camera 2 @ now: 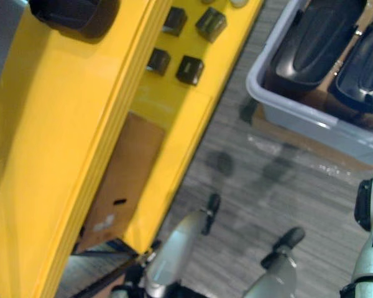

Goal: Walk over and take plastic housings, then place them on the shelf

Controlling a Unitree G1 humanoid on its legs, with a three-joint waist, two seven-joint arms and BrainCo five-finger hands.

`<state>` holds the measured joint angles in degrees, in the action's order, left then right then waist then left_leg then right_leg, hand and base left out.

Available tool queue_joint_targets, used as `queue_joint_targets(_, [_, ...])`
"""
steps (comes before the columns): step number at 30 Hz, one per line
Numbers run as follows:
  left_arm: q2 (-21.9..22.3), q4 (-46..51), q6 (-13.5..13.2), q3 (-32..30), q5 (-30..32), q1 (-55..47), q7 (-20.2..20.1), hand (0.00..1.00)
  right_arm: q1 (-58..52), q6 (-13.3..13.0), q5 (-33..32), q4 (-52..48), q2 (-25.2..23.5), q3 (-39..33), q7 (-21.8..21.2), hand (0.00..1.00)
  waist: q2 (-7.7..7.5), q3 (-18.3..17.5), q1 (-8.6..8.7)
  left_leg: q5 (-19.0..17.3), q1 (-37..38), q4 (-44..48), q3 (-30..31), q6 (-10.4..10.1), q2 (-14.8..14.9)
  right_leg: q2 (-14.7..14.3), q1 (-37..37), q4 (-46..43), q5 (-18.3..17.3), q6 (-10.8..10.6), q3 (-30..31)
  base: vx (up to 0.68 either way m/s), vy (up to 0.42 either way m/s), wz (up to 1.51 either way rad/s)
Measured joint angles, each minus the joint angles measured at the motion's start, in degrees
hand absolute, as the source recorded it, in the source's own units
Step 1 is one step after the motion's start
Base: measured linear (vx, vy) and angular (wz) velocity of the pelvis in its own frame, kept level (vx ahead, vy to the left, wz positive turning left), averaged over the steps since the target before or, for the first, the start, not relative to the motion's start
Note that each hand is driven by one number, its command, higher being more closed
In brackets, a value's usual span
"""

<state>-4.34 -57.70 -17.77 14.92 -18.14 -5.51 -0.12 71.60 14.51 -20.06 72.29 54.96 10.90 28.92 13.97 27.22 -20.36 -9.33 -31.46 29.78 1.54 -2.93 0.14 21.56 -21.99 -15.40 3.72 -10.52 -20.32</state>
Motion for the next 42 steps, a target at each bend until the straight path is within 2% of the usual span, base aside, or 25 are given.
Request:
queue_joint_targets(3, [0.16, -0.21, -0.76, 1.09, -1.13, 0.02, 0.01, 0.00, -0.05, 2.04, -0.12, 0.76, 0.28, -0.06, 2.76, 0.00, 0.67, -0.48, -0.70, 0.00, -0.46, 0.16, 0.61, 0.00, -0.17, -0.01, 0.00, 0.11, -0.01, 0.02, -0.47, -0.01, -0.006, 0.06])
queue_joint_targets(6, [0.35, -0.25, -0.86, 2.15, -2.15, 0.02, 0.04, 0.00, -0.51, 2.36, -1.06, 0.81, 0.57, -0.06, 5.39, 0.00, 1.41, -1.01, -1.31, -0.01, -0.90, 0.35, 1.11, -0.01, -0.24, 0.01, 0.03, 0.14, -0.04, 0.05, -1.16, -0.01, -0.005, 0.07])
queue_joint_targets(7, [0.36, -0.26, -0.85, 2.17, -2.16, 0.02, 0.04, 0.00, -0.68, 3.05, -1.30, 0.81, 0.57, -0.06, 6.27, 1.00, 1.47, -1.06, -1.52, -0.01, -0.87, 0.35, 1.11, -0.02, -0.25, 0.01, 0.01, 0.20, -0.06, 0.08, -1.20, -0.04, -0.015, 0.01])
queue_joint_targets(11, [0.36, -0.42, -0.85, 2.78, -2.24, 0.30, 0.04, 0.00, -1.06, 4.74, -1.45, 0.81, 1.02, -0.05, 7.51, 1.00, 1.77, -1.28, -2.18, -0.01, -0.80, 0.07, 0.98, -0.02, -0.29, 0.08, 0.03, 0.81, -0.06, 0.09, -1.22, -0.01, -0.003, 0.00])
queue_joint_targets(14, [0.39, -1.01, -0.79, 3.57, -2.45, 0.67, 0.04, 0.00, -1.44, 7.41, -0.85, 0.74, 2.94, 0.02, 7.19, 1.00, 2.19, -1.59, -2.55, 0.00, -0.64, -0.32, 1.02, -0.01, -0.32, 0.05, 0.22, 1.02, -0.03, 0.04, -1.38, 0.00, 0.000, 0.00])
queue_joint_targets(18, [0.46, -1.43, -0.74, 4.18, -4.08, 0.70, 0.01, 0.00, -1.40, 9.44, 0.87, 0.68, 4.88, 0.34, 5.70, 1.00, 2.86, -2.08, -2.58, 0.03, -0.55, -0.70, 1.01, -0.02, -0.32, 0.02, 0.39, 1.15, 0.02, -0.03, -1.40, 0.00, -0.008, 0.00])
queue_joint_targets(23, [0.60, -1.46, -0.87, 4.49, -4.41, 0.70, -0.05, 0.00, -1.15, 13.14, 6.19, 0.81, 5.10, 0.58, 3.31, 1.00, 3.52, -2.58, -2.70, 0.23, 0.57, -1.74, 1.00, -0.24, -0.21, -0.20, 1.19, 1.88, 0.00, -0.01, -1.56, 0.00, -0.020, -0.01])
queue_joint_targets(29, [0.60, -0.58, -1.18, 4.40, -4.77, 0.70, -0.02, 0.00, -0.49, 17.88, 11.97, 1.17, 5.11, 2.20, 0.08, 1.00, 3.55, -2.61, -2.97, 0.33, 1.01, -2.33, 0.97, -0.41, 0.12, -0.53, 1.43, 2.16, -0.03, 0.06, -1.62, 0.00, -0.005, 0.00])
queue_joint_targets(31, [0.61, 1.36, -1.27, 4.39, -6.18, 0.67, 0.00, 0.00, -0.44, 18.46, 12.89, 1.59, 5.10, 2.19, -1.24, 1.00, 3.53, -2.59, -2.81, 0.33, 1.36, -2.43, 0.98, -0.41, 0.18, -0.60, 2.02, 2.26, -0.04, 0.07, -1.69, 0.00, 0.000, 0.00])
queue_joint_targets(36, [-0.16, 6.49, -2.22, 3.61, -7.18, 0.51, 1.38, 0.00, -0.31, 17.76, 18.75, 2.95, 5.05, 2.16, -7.69, 1.00, 3.35, -2.46, -2.00, 0.33, 1.62, -2.32, 0.97, -0.41, 0.30, -0.66, 2.29, 2.10, -0.03, 0.10, -1.73, 0.00, 0.000, 0.00])
queue_joint_targets(38, [-0.33, 10.20, -2.53, 3.03, -9.64, -0.01, 2.37, 0.00, -0.43, 15.78, 20.30, 3.69, 4.64, 2.16, -9.39, 1.00, 2.76, -2.02, -1.29, 0.33, 2.66, -2.45, 0.98, -0.41, 0.31, -0.65, 3.27, 2.10, -0.08, 0.19, -1.79, 0.00, 0.000, 0.00])
queue_joint_targets(42, [-0.36, 16.57, -3.38, 1.83, -11.29, -0.12, 4.12, 0.00, -0.65, 11.58, 21.63, 3.84, 3.68, 2.09, -10.04, 1.00, 1.60, -1.17, -0.35, 0.71, 4.39, -3.52, 0.89, -0.68, 0.40, -0.61, 4.36, 1.94, -0.48, 0.80, -1.84, -0.04, -0.017, -0.01])
